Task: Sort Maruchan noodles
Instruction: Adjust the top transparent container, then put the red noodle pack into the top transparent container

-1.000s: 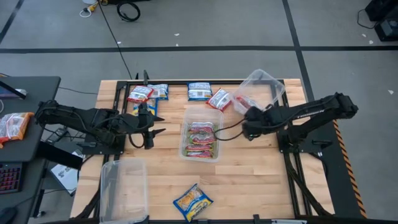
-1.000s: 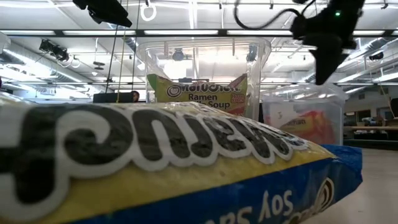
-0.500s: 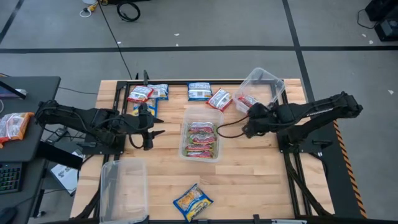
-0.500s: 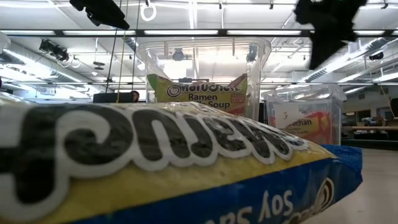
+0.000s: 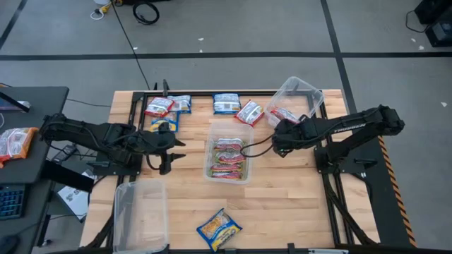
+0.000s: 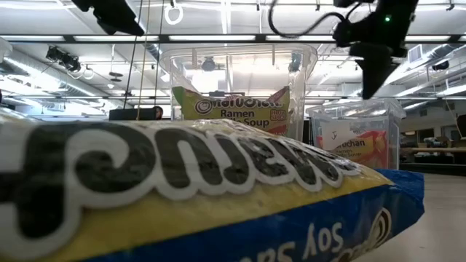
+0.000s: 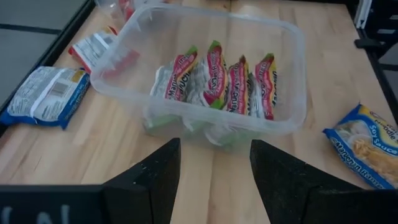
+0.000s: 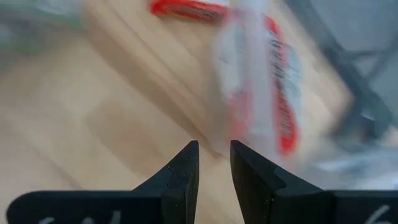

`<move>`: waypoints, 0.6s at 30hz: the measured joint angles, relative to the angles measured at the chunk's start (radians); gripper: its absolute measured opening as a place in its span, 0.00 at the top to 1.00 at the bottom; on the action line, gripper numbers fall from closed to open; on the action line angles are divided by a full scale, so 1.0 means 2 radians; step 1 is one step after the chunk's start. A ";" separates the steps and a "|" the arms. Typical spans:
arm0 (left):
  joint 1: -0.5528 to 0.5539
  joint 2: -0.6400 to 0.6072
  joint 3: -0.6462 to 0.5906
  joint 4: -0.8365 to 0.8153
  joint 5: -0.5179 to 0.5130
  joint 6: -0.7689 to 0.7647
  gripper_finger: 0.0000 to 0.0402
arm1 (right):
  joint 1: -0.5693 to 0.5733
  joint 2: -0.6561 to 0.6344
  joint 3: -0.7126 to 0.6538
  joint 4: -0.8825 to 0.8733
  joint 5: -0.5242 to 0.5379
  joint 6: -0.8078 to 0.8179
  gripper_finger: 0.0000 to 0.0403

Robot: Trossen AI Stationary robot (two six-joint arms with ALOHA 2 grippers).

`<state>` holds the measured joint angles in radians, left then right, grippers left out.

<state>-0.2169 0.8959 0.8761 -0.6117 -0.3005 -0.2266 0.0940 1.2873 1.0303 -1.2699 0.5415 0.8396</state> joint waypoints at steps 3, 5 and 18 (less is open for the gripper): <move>-0.005 0.000 0.000 -0.005 -0.001 -0.003 0.51 | 0.000 -0.006 -0.012 -0.046 0.009 0.037 0.76; -0.010 0.000 0.000 -0.003 -0.001 -0.003 0.51 | 0.000 -0.013 -0.027 -0.057 0.008 0.055 0.76; -0.063 0.000 0.000 -0.008 0.000 -0.012 0.51 | 0.009 -0.091 -0.091 -0.142 -0.017 0.203 0.76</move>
<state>-0.3431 0.8960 0.8761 -0.6287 -0.3003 -0.2513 0.1126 1.1063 0.8481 -1.5531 0.5078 1.2460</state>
